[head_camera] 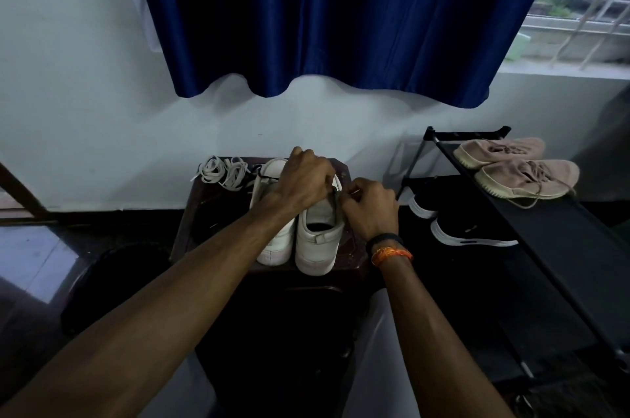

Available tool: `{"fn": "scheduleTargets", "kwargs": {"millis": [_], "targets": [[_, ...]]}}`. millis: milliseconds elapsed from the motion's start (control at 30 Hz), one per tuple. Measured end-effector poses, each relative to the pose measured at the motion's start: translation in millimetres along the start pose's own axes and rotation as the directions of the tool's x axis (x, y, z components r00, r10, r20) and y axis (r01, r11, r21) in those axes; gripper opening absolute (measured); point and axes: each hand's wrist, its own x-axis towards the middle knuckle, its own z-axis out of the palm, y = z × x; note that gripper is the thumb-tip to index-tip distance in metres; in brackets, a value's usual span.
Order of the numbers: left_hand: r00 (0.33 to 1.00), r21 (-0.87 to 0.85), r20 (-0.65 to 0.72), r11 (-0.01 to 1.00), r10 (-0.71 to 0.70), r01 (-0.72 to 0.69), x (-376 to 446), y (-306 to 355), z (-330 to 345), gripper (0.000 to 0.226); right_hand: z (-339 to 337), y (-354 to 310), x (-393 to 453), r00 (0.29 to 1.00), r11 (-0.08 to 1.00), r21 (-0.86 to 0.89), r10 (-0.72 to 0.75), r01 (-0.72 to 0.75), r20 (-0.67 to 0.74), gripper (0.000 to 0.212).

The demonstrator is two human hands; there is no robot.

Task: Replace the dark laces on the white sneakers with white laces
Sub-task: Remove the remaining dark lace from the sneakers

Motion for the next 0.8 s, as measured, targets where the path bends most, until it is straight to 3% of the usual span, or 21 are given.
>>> {"fn": "scheduleTargets", "kwargs": {"millis": [133,233,300,367,433,567,667,733,800], "targets": [[0.978,-0.117,-0.149,0.985,-0.145,0.128,-2,-18,-4,0.007,-3,0,-1,1.0,1.0,0.003,0.015,-0.015,-0.014,0.014],[0.864,-0.271,-0.268,0.894,-0.427,0.358,-7,-38,-17,0.008,-3,0,-1,1.0,1.0,0.009,0.028,-0.028,-0.009,0.013],[0.774,-0.376,-0.237,0.79,-0.588,0.485,-11,-50,-26,0.011,-3,0,-1,0.999,0.999,0.012,0.039,-0.039,-0.008,0.012],[0.754,-0.36,-0.168,0.752,-0.635,0.553,-14,-61,-29,0.012,-3,-1,-1,0.999,0.999,0.009,0.039,-0.039,-0.001,0.012],[0.805,-0.298,-0.117,0.794,-0.582,0.53,-14,-64,-27,0.019,-2,-2,-2,1.0,1.0,-0.012,0.022,-0.022,0.009,0.012],[0.959,-0.251,-0.069,0.935,-0.276,0.251,-7,-41,-21,0.051,1,-3,-2,1.0,1.0,-0.017,0.003,-0.003,0.004,0.013],[0.998,-0.192,0.062,0.981,-0.004,0.016,-4,-17,-11,0.036,1,-2,-1,1.0,1.0,-0.005,0.005,-0.005,0.011,0.013],[0.993,-0.119,0.105,0.992,0.063,-0.05,-4,-8,-1,0.011,1,-2,-1,1.0,1.0,-0.007,0.009,-0.009,0.013,0.014],[0.996,-0.086,0.072,0.995,0.061,-0.054,-5,-2,3,0.012,1,-2,-1,1.0,1.0,-0.005,0.011,-0.011,0.012,0.015]]}}
